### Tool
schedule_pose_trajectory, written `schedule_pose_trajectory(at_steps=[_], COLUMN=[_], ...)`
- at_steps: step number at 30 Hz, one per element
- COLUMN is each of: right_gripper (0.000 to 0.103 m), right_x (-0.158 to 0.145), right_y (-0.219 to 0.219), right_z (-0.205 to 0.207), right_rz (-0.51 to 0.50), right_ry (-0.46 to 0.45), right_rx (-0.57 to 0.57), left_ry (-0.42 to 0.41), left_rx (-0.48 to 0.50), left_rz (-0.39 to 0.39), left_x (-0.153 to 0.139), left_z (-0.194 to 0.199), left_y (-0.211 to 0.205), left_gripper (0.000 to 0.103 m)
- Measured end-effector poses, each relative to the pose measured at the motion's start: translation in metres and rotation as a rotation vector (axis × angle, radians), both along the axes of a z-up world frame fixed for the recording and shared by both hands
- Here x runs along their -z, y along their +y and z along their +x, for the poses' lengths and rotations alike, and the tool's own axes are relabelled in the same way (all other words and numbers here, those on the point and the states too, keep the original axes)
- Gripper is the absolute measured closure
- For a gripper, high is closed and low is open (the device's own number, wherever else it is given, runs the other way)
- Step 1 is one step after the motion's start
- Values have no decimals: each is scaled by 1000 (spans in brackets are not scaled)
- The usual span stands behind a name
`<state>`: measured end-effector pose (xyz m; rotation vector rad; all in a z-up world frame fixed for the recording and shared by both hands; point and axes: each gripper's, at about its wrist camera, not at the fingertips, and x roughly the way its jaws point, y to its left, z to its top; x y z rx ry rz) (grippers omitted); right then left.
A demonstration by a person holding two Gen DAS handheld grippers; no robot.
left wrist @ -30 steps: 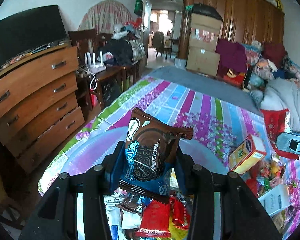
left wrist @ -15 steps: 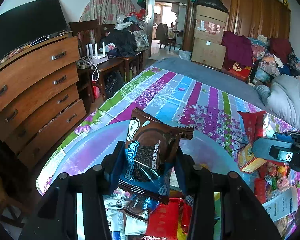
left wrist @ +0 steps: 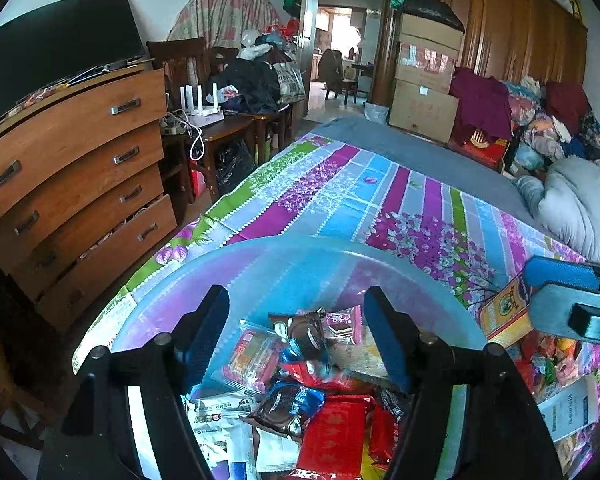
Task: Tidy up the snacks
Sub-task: 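Carry both packs over the clear bowl and open both grippers to drop them, then grasp the rice cracker bag with the left gripper while the right grasps a dark blue packet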
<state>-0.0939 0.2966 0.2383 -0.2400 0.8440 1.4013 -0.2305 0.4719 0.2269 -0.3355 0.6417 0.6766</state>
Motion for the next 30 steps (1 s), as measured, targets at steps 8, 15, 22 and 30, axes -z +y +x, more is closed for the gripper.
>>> schedule_pose_trajectory(at_steps=[8, 15, 22, 30], right_gripper=[41, 36, 22, 22], right_x=[-3, 34, 112, 162], right_y=[-92, -253, -433, -559], right_z=[-26, -39, 5, 41], right_rz=[99, 119, -103, -105], right_ry=[-10, -32, 17, 246], right_rx=[-3, 173, 550, 845], left_ry=[-100, -217, -203, 33], left_rx=[7, 255, 603, 1001], left_rz=[49, 126, 52, -83], left_x=[-33, -70, -59, 37], left_z=[-19, -5, 40, 98], left_y=[-36, -149, -281, -422], left_gripper=[32, 24, 22, 15])
